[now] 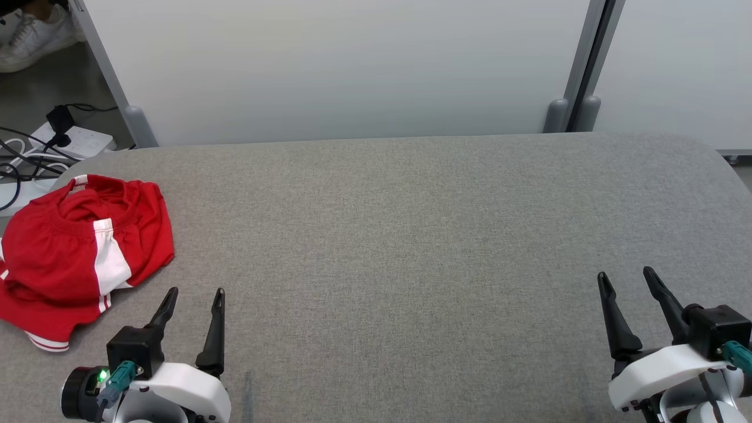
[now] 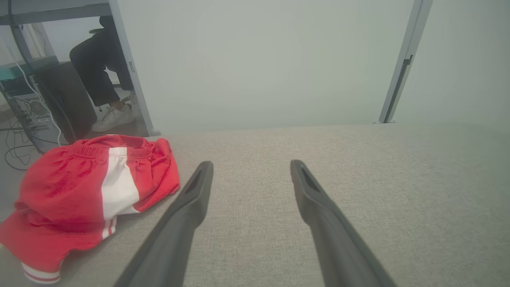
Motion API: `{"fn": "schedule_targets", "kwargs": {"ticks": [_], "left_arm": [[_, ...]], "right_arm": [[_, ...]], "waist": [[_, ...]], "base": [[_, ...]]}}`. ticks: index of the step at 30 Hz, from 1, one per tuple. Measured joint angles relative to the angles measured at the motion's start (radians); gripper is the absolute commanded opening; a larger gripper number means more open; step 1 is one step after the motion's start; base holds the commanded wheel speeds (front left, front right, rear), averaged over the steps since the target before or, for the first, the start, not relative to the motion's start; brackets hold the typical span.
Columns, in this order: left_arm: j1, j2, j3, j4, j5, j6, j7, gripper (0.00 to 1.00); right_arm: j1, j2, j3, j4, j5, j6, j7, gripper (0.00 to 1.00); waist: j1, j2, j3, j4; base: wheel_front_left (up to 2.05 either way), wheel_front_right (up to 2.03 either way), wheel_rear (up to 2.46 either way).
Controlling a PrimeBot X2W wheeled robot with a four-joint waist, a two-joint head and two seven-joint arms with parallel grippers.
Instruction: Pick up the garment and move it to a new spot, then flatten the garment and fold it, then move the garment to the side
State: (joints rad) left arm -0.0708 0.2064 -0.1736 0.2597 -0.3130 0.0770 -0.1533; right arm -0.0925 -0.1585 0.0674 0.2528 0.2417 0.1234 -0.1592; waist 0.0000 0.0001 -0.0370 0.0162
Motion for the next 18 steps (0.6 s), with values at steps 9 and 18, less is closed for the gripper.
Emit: {"fn": "schedule_targets", "kwargs": {"ticks": [9, 18], "left_arm": [[-0.001, 0.010, 0.004, 0.003, 0.049, 0.013, -0.010, 1.00], [-0.001, 0.001, 0.046, 0.002, 0.018, 0.013, -0.001, 1.00]], "right_arm": [[0.002, 0.002, -0.004, 0.012, -0.067, 0.000, -0.029, 1.00], [0.016, 0.015, -0.039, 0.016, -0.035, 0.000, -0.037, 1.00]], "waist": [[0.0000, 0.0000, -0.007, 0.003], [0.0000, 0.0000, -0.011, 0.006]], "base": [[0.00, 0.00, 0.00], [0.00, 0.00, 0.00]]}}
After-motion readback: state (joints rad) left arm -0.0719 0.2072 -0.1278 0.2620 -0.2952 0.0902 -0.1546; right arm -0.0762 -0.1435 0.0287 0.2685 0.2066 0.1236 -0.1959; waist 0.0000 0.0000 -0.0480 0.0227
